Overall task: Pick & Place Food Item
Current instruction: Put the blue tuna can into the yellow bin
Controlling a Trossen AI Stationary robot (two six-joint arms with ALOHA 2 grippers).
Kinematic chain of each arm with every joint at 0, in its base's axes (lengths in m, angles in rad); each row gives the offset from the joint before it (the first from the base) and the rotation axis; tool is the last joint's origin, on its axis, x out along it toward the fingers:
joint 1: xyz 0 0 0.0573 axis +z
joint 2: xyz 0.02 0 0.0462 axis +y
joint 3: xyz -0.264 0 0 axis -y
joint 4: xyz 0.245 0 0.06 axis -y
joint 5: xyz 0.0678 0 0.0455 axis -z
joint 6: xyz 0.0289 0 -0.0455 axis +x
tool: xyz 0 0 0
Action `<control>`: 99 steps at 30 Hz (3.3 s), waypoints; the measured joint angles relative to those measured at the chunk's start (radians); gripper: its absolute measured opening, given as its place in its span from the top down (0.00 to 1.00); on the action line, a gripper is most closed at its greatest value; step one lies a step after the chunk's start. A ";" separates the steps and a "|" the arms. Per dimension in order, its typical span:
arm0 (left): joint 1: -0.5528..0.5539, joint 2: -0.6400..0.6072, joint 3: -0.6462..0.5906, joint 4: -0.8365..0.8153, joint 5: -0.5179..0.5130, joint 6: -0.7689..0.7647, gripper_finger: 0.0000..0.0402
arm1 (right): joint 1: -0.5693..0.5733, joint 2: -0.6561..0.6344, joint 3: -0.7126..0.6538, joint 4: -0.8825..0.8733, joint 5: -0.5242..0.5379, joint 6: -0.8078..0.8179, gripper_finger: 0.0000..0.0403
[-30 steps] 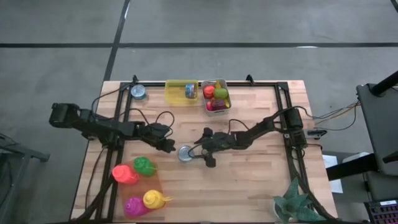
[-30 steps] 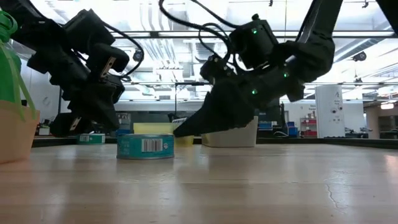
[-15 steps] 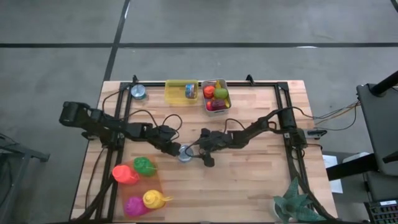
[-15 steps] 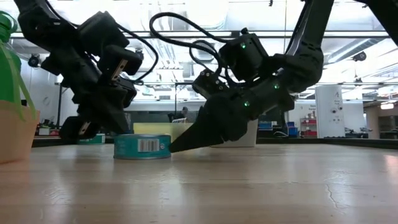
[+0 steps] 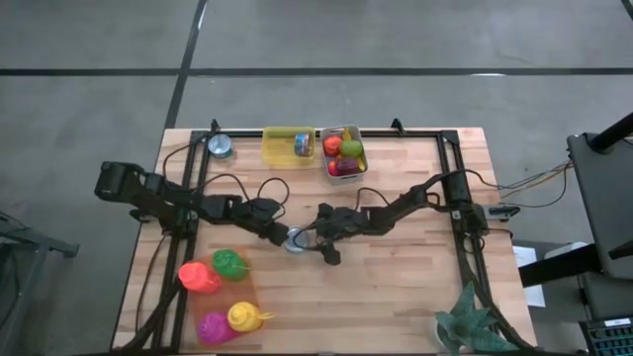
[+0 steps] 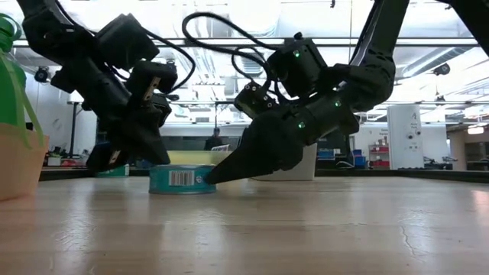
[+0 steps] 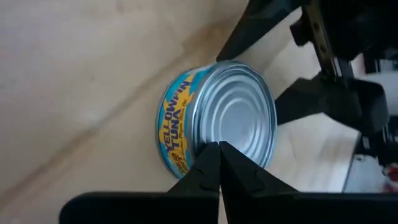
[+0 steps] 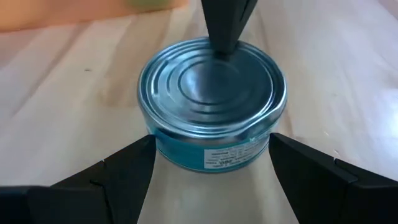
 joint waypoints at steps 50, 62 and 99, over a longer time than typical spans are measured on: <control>0.026 -0.073 0.081 -0.264 -0.045 0.076 0.99 | -0.006 -0.001 0.001 -0.050 0.130 -0.001 0.24; 0.026 -0.068 0.072 -0.253 -0.057 0.076 0.99 | -0.006 -0.001 0.000 -0.045 0.130 -0.001 0.24; 0.025 -0.028 0.073 -0.225 -0.049 0.079 0.99 | 0.019 -0.043 -0.003 -0.004 0.137 -0.069 0.24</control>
